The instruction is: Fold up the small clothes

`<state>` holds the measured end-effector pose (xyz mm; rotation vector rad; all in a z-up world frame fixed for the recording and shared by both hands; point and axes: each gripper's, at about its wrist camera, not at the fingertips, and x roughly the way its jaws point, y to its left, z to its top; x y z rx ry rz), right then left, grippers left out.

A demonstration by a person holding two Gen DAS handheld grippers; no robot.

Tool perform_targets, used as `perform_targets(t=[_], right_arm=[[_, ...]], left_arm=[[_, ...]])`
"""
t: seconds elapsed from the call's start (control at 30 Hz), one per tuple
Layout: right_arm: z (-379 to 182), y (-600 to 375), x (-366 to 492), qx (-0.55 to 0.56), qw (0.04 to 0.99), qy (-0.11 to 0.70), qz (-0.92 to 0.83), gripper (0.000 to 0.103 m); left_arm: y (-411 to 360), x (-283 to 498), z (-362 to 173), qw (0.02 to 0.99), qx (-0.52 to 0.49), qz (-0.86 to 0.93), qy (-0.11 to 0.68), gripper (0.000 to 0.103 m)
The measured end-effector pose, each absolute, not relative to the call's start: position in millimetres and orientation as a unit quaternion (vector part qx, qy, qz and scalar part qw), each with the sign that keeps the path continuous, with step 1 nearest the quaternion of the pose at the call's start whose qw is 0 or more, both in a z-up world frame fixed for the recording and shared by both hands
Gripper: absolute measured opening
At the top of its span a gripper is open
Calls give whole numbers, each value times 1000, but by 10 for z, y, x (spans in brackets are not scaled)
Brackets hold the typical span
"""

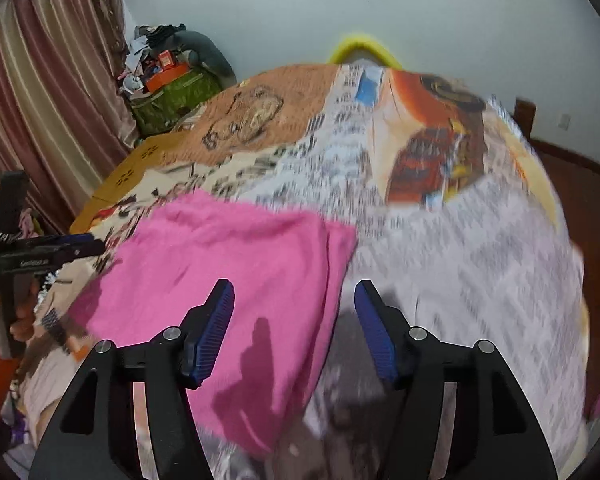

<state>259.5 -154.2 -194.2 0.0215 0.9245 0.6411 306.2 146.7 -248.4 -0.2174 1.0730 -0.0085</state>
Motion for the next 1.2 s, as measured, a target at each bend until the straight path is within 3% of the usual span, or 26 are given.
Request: perform_targets(t=[0.23, 0.5, 0.6, 0.67, 0.77, 0.93, 1.2], right_arm=[[-2237, -1529, 2528, 27, 820, 484, 306, 59], [-2306, -1389, 2725, 64, 812, 478, 329, 59], [-2319, -1327, 2773, 65, 813, 473, 334, 55], [-2323, -1288, 2793, 54, 817, 470, 331, 34], [-2329, -1267, 2819, 54, 813, 473, 336, 11], [-2182, -1217, 2731, 26, 825, 451, 340, 8], [-1532, -1129, 2536, 4, 850, 389, 356, 8]], left_arm=[[1328, 3186, -2725, 834, -112, -19, 540, 69], [1191, 3422, -2750, 827, -116, -62, 547, 69], [1137, 3488, -2752, 829, -108, -59, 545, 59], [1142, 3518, -2749, 830, -111, -58, 544, 44], [1091, 3499, -2692, 840, -100, -62, 530, 30], [986, 3372, -2477, 861, -59, -51, 503, 10], [1268, 3033, -1823, 895, -75, -36, 438, 7]])
